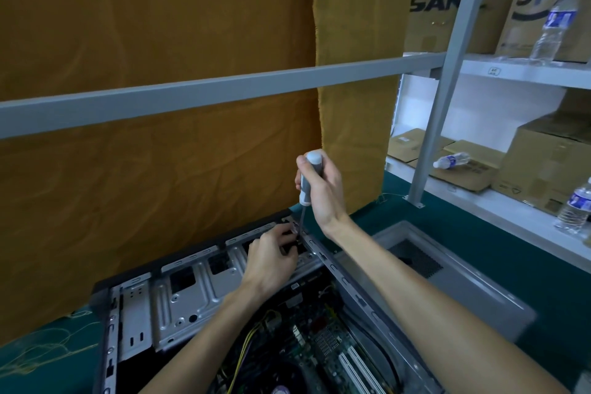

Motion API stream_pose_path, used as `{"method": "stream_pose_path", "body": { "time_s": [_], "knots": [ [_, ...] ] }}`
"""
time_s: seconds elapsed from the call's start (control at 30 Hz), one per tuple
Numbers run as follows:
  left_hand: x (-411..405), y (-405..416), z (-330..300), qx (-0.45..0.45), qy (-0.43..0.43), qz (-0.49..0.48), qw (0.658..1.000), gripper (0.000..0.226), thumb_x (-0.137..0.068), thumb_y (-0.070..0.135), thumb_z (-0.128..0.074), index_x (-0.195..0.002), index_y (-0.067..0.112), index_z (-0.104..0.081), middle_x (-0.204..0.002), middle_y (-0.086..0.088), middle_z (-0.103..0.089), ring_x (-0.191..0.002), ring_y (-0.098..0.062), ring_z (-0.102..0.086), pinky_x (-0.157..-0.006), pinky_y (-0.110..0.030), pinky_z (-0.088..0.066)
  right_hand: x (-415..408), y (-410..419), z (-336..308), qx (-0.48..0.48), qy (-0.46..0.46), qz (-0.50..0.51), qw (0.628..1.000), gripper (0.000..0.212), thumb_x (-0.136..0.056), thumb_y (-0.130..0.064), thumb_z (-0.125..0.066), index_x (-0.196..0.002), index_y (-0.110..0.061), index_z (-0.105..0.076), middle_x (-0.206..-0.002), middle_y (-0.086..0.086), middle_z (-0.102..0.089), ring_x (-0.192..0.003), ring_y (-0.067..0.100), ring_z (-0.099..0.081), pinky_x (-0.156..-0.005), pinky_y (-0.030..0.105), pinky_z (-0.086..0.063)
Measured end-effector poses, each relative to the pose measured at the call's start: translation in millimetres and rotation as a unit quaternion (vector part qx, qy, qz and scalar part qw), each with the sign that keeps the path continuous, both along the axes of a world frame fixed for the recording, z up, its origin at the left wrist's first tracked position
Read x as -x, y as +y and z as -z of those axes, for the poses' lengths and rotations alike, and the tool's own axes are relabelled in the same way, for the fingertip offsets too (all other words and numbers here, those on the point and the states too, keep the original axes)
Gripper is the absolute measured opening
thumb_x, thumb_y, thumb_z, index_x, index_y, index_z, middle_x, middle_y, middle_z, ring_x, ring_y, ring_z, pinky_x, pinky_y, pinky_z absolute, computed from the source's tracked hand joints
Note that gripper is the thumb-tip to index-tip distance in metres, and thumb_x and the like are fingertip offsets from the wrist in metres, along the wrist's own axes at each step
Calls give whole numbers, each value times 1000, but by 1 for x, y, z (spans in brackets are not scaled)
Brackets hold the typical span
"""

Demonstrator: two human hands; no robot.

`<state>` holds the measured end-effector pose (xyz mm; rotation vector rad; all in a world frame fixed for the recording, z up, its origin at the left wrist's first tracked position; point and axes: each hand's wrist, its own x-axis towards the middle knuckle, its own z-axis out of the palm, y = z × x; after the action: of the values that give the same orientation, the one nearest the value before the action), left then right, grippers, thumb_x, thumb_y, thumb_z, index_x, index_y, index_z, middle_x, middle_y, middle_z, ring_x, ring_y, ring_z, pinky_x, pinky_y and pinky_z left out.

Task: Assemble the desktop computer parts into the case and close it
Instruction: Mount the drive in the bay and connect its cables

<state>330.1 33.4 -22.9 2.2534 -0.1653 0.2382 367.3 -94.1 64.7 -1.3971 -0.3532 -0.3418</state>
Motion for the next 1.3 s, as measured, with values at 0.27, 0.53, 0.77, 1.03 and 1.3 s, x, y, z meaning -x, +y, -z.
{"method": "stream_pose_path", "body": {
  "time_s": [0.27,0.53,0.77,1.03,1.3],
  "knots": [
    [6,2,-4,-43,9,28,999,59,-95,31,-61,-152,24,-45,-145,7,-59,-69,4,-66,-73,-22,-53,-10,-3,0,10,4,-13,1000,19,-97,-34,-60,-84,-21,-56,-70,-1,-53,-70,13,-53,-72,28,-48],
    [12,4,-4,-119,5,56,991,68,-94,50,-58,-154,23,-40,-152,7,-52,-110,-19,-66,-108,-47,-43,-7,0,0,60,-5,-31,998,21,-95,-40,-59,-82,-25,-56,-69,-1,-55,-69,11,-53,-73,33,-46],
    [16,12,8,-195,2,79,978,108,-75,87,-51,-161,30,-20,-159,4,-40,-145,-20,-36,-120,-38,-31,-9,-3,-11,215,-75,4,974,29,-98,-32,-65,-83,-9,-54,-72,1,-54,-65,12,-49,-65,32,-42],
    [19,15,20,-344,-37,110,932,102,-89,73,-50,-163,17,-5,-170,-1,-10,-156,-18,-5,-125,-39,-4,-26,-17,-67,673,-130,109,720,40,-94,-52,-62,-107,-15,-59,-104,2,-60,-81,20,-62,-68,36,-51],
    [23,13,21,-392,-13,125,911,96,-97,73,-30,-162,13,4,-171,-4,4,-157,-20,6,-124,-39,4,-24,-9,-97,795,-85,30,600,39,-98,-52,-55,-110,-15,-64,-92,1,-69,-75,21,-68,-52,30,-44]
  ]
}}
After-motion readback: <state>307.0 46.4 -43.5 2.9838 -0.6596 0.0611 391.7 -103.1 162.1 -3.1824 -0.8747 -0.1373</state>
